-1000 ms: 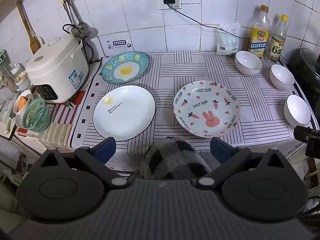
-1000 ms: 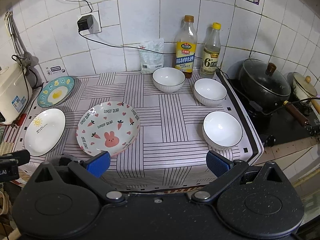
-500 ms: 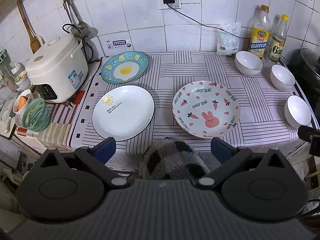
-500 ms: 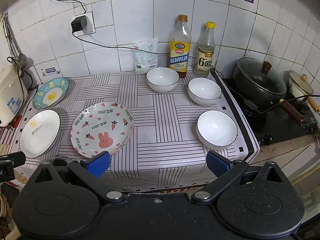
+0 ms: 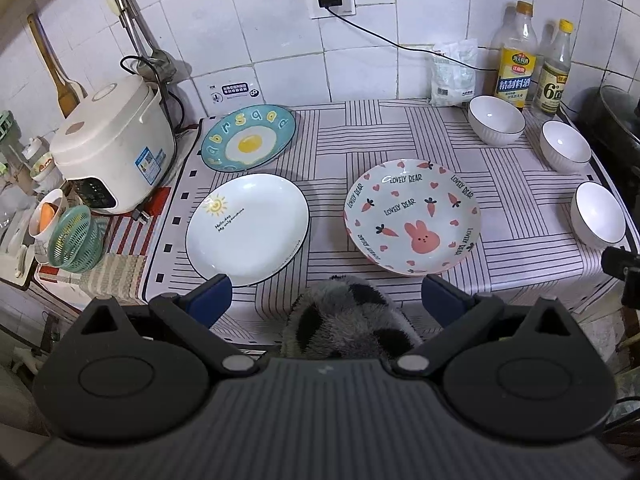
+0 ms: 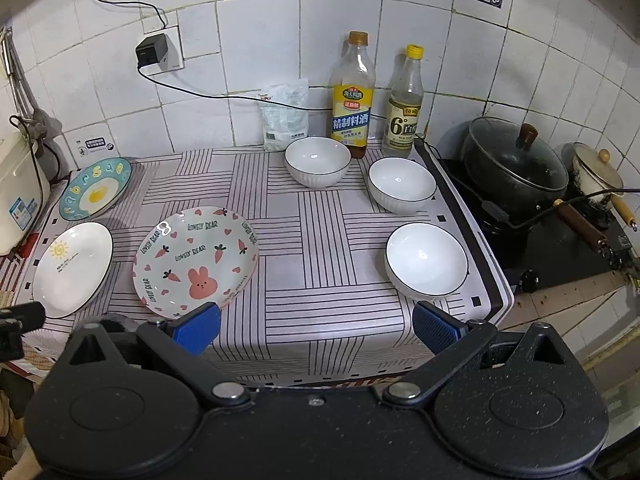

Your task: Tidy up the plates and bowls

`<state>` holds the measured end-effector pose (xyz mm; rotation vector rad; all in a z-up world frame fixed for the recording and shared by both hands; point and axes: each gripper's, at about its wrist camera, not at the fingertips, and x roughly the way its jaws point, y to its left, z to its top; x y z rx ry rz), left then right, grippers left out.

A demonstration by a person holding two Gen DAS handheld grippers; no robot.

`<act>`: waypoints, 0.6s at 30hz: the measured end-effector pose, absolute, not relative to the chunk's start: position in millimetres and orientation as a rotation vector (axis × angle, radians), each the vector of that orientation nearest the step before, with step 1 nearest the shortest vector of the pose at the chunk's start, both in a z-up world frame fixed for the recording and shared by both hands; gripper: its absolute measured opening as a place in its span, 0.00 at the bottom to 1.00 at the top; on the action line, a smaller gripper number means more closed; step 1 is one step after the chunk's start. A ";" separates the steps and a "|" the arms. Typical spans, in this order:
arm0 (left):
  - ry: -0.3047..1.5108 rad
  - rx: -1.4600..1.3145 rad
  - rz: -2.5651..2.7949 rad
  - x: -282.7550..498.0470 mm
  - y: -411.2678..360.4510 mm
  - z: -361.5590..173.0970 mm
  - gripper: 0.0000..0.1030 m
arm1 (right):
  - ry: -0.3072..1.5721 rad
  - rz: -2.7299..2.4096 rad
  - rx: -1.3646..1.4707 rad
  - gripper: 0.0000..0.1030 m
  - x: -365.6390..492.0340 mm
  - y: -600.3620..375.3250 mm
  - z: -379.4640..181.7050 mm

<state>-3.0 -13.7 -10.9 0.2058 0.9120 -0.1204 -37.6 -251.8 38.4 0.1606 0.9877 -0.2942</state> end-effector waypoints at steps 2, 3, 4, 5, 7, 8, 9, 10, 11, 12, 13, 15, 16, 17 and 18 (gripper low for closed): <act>0.912 0.204 -0.120 -2.7 -13.1 -10.5 0.99 | 0.987 -0.302 0.162 1.00 -38.3 -253.4 38.4; 0.910 0.202 -0.120 -3.0 -12.3 -10.2 0.99 | 0.985 -0.305 0.162 1.00 -38.6 -253.9 39.1; 0.909 0.200 -0.120 -3.4 -10.7 -10.6 0.99 | 0.983 -0.307 0.160 1.00 -38.8 -254.2 39.4; 0.909 0.198 -0.119 -3.9 -9.7 -10.5 1.00 | 0.982 -0.310 0.159 1.00 -39.3 -254.7 39.6; 0.909 0.194 -0.116 -4.8 -7.8 -10.2 1.00 | 0.983 -0.319 0.155 1.00 -39.9 -255.7 39.8; 0.909 0.193 -0.116 -4.6 -6.5 -10.2 1.00 | 0.980 -0.322 0.154 1.00 -40.4 -256.0 40.1; 0.910 0.192 -0.113 -5.0 -5.8 -10.6 1.00 | 0.978 -0.324 0.154 1.00 -40.8 -256.2 40.3; 0.912 0.193 -0.111 -5.0 -5.0 -11.1 1.00 | 0.978 -0.324 0.156 1.00 -41.0 -256.3 40.2; 0.915 0.192 -0.111 -4.5 -4.6 -11.6 0.99 | 0.980 -0.324 0.157 1.00 -40.8 -256.3 39.9; 0.920 0.191 -0.111 -4.5 -4.2 -12.4 0.99 | 0.981 -0.324 0.156 1.00 -40.7 -255.6 39.6; 0.924 0.190 -0.112 -4.4 -4.1 -13.0 0.99 | 0.982 -0.323 0.154 1.00 -40.6 -255.1 39.4; 0.929 0.193 -0.113 -3.5 -4.4 -13.3 1.00 | 0.982 -0.322 0.148 1.00 -40.2 -254.3 39.2; 0.930 0.194 -0.113 -3.7 -4.3 -13.7 1.00 | 0.982 -0.322 0.146 1.00 -40.3 -253.9 39.1; 0.932 0.195 -0.113 -3.6 -4.3 -13.8 1.00 | 0.982 -0.322 0.146 1.00 -40.5 -253.6 39.1; 0.935 0.194 -0.113 -3.4 -4.1 -14.2 1.00 | 0.984 -0.320 0.146 1.00 -40.5 -253.2 38.7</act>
